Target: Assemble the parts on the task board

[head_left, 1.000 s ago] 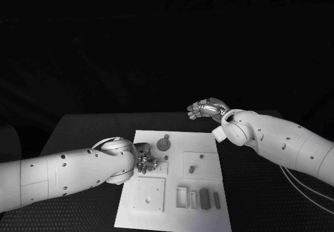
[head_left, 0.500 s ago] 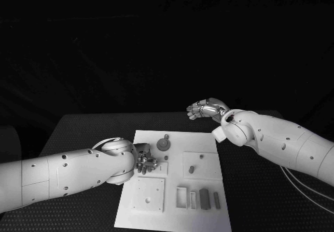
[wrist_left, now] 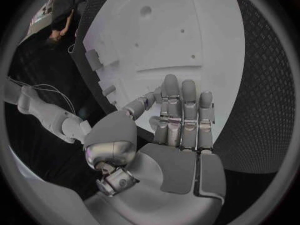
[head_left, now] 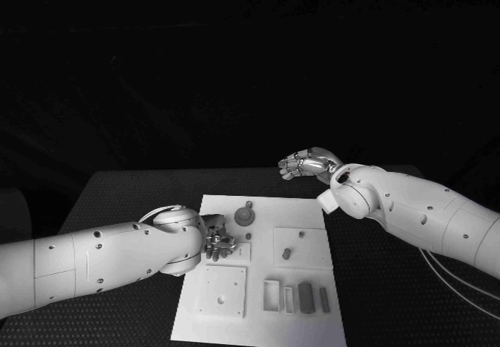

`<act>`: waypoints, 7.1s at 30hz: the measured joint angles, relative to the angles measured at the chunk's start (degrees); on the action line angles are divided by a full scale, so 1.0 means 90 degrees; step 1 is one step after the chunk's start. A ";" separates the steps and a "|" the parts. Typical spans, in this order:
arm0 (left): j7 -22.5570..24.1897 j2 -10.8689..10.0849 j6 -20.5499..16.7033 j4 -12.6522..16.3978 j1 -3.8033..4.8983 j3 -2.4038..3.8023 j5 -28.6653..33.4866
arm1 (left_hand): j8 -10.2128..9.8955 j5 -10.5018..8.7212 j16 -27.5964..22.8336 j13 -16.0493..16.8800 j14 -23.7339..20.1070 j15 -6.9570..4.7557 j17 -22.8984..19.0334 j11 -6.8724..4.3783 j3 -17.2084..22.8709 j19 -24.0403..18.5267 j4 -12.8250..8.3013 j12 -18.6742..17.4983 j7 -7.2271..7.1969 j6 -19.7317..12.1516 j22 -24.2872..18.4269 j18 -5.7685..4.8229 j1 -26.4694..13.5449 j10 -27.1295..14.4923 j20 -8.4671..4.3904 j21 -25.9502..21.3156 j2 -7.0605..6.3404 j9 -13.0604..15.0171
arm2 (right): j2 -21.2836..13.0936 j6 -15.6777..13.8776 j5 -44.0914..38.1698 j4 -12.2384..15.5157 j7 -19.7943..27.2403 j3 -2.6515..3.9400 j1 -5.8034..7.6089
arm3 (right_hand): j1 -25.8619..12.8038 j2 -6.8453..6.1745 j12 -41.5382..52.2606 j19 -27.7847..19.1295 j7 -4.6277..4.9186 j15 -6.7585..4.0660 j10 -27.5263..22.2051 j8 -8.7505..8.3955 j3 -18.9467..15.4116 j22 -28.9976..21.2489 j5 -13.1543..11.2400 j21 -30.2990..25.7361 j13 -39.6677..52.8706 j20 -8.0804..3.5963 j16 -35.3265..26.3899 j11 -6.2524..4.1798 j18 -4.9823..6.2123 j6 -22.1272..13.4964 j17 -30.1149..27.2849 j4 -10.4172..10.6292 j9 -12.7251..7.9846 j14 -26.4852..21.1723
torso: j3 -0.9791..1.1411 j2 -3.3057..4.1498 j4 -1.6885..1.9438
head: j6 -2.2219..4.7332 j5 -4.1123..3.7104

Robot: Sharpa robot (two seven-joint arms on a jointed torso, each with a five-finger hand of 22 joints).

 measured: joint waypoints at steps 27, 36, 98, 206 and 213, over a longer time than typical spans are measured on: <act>-0.0018 -0.0023 0.0030 -0.0025 -0.0025 -0.0013 -0.0033 | 0.0000 -0.1905 0.0143 0.0086 -0.0048 -0.0047 -0.0151 -0.0077 -0.0843 0.0001 0.1081 0.0000 -0.0079 0.0042 -0.0198 0.0005 -0.0596 -0.0053 -0.0003 0.0075 -0.1523 0.0059 | -0.0003 0.0007 -0.0010 -0.0018 -0.0003 -0.0007 -0.0027 | -0.0120 -0.0050 -0.0025 -0.0024 0.0000 0.0025 0.0000 -0.0001 -0.0143 0.0036 0.0022 -0.0047 -0.0005 0.0024 0.0000 0.0000 0.0000 0.0000 -0.0048 0.0072 -0.0035 -0.0025 | 0.0001 0.0002 -0.0001 | 0.0009 -0.0019; -0.0011 -0.0085 0.0014 -0.0044 -0.0025 -0.0008 -0.0032 | 0.0000 -0.1905 0.0143 0.0122 -0.0070 -0.0070 -0.0158 -0.0077 -0.1296 -0.0050 0.1068 0.0000 -0.0076 0.0003 -0.0243 0.0056 -0.0656 -0.0053 -0.0002 0.0075 -0.1583 0.0106 | -0.0011 0.0007 -0.0010 -0.0029 -0.0002 -0.0008 -0.0046 | -0.0120 -0.0050 -0.0025 -0.0024 0.0000 0.0025 -0.0001 -0.0001 -0.0143 0.0035 0.0022 -0.0046 -0.0004 0.0024 0.0000 0.0000 0.0000 0.0000 -0.0053 0.0072 -0.0034 -0.0024 | 0.0002 0.0002 0.0000 | 0.0020 -0.0026; 0.0458 0.0865 0.0463 -0.2415 0.0323 0.0323 0.0339 | -0.0403 -0.1676 0.0222 0.0241 -0.0185 -0.0067 -0.0329 0.0117 -0.1907 -0.0162 0.0574 0.0197 0.0215 -0.0968 -0.0443 0.0050 0.0488 -0.0337 -0.0004 0.0099 -0.0774 -0.0086 | -0.0015 0.0003 -0.0013 -0.0216 0.0013 -0.0009 -0.0080 | -0.0119 -0.0050 -0.0025 -0.0023 0.0000 0.0024 -0.0001 -0.0001 -0.0142 0.0052 0.0017 -0.0070 -0.0003 0.0023 0.0000 0.0000 0.0000 0.0000 -0.0064 0.0072 -0.0044 -0.0023 | -0.0002 -0.0001 0.0007 | 0.0217 -0.0043; 0.0790 -0.1034 -0.0339 0.0457 0.0305 0.0040 0.0764 | -0.0200 -0.1850 0.0376 0.0078 -0.0022 -0.0135 -0.0468 -0.0009 -0.0809 -0.0090 0.0300 0.0195 0.0073 -0.0460 -0.0592 0.0050 0.1389 -0.0006 0.0020 0.0418 -0.0089 -0.0178 | -0.0052 0.0020 -0.0017 -0.0268 0.0017 -0.0009 -0.0124 | -0.0119 -0.0050 -0.0024 -0.0023 0.0020 0.0036 -0.0001 -0.0002 -0.0159 0.0084 0.0041 -0.0119 -0.0002 0.0023 0.0000 0.0000 0.0000 -0.0020 -0.0099 0.0089 -0.0069 -0.0036 | -0.0008 -0.0002 0.0013 | 0.0079 0.0034; 0.0663 -0.1030 -0.0407 0.0517 0.0234 -0.0018 0.0525 | -0.0198 -0.1851 0.0394 0.0078 0.0035 -0.0147 -0.0467 -0.0020 -0.0783 -0.0053 0.0327 0.0223 0.0084 -0.0424 -0.0604 0.0050 0.1380 0.0052 0.0011 0.0468 -0.0098 -0.0193 | -0.0061 0.0020 -0.0017 -0.0258 0.0017 -0.0009 -0.0124 | -0.0119 -0.0050 -0.0025 -0.0023 0.0020 0.0035 0.0000 -0.0002 -0.0159 0.0090 0.0041 -0.0119 -0.0002 0.0023 0.0000 0.0000 0.0000 -0.0020 -0.0105 0.0089 -0.0069 -0.0035 | -0.0001 -0.0002 0.0009 | 0.0064 0.0043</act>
